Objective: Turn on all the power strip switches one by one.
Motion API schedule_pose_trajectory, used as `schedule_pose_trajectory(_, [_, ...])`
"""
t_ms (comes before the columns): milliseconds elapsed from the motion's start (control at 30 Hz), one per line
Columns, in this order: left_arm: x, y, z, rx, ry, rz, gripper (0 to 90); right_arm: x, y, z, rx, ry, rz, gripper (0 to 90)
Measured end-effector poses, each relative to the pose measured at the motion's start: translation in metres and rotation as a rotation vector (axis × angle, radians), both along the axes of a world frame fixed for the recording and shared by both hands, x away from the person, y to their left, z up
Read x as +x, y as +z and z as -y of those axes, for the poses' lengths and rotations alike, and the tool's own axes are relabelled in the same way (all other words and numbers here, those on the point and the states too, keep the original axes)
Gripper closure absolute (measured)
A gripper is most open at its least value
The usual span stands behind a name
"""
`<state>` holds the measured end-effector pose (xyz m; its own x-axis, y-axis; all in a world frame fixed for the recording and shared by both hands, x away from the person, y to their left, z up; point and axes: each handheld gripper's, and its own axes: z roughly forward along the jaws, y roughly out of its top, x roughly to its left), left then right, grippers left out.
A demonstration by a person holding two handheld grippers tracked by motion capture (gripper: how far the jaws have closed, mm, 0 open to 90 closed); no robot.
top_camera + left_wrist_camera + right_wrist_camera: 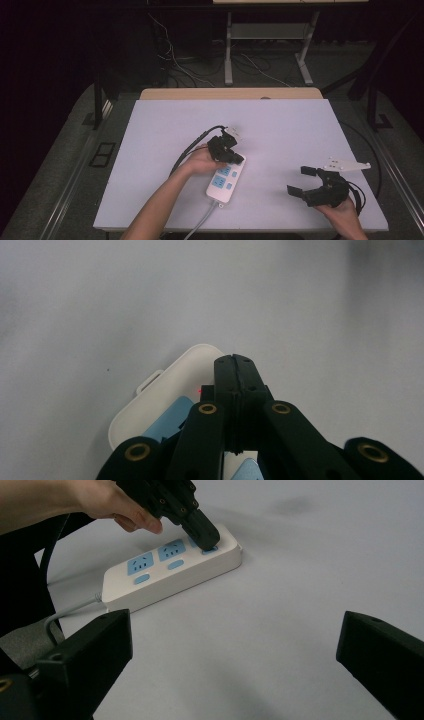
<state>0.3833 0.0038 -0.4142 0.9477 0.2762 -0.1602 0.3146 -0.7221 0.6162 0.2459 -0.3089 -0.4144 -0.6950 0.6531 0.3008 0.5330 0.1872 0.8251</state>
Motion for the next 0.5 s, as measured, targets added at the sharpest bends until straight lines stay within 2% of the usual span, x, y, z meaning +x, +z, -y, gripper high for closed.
schedule_pose_trajectory(100, [-0.0025,0.0009,0.0009,0.011,0.008,0.017,89.5,0.0003,-0.0001,0.0000,0.000,-0.001,-0.001,1.3])
schedule_pose_trajectory(233, [-0.0027,0.0010,0.0003,0.007,0.030,0.004,89.3,0.0003,-0.0002,0.0000,0.000,-0.001,-0.002,1.3])
schedule_pose_trajectory(267, [-0.0029,0.0013,0.0000,-0.008,0.031,0.007,89.3,0.0003,-0.0003,0.0001,0.001,0.000,-0.003,1.2])
schedule_pose_trajectory(333, [-0.0031,0.0021,0.0005,0.004,0.035,0.016,89.3,0.0004,-0.0005,0.0003,0.002,0.000,-0.003,1.3])
schedule_pose_trajectory(367, [-0.0028,0.0022,0.0005,0.001,0.035,0.008,89.3,0.0006,-0.0006,0.0004,0.002,-0.001,-0.004,1.2])
schedule_pose_trajectory(500, [-0.0035,0.0096,-0.0021,-0.057,0.050,0.002,89.3,0.0010,-0.0010,0.0008,0.001,-0.002,-0.004,1.3])
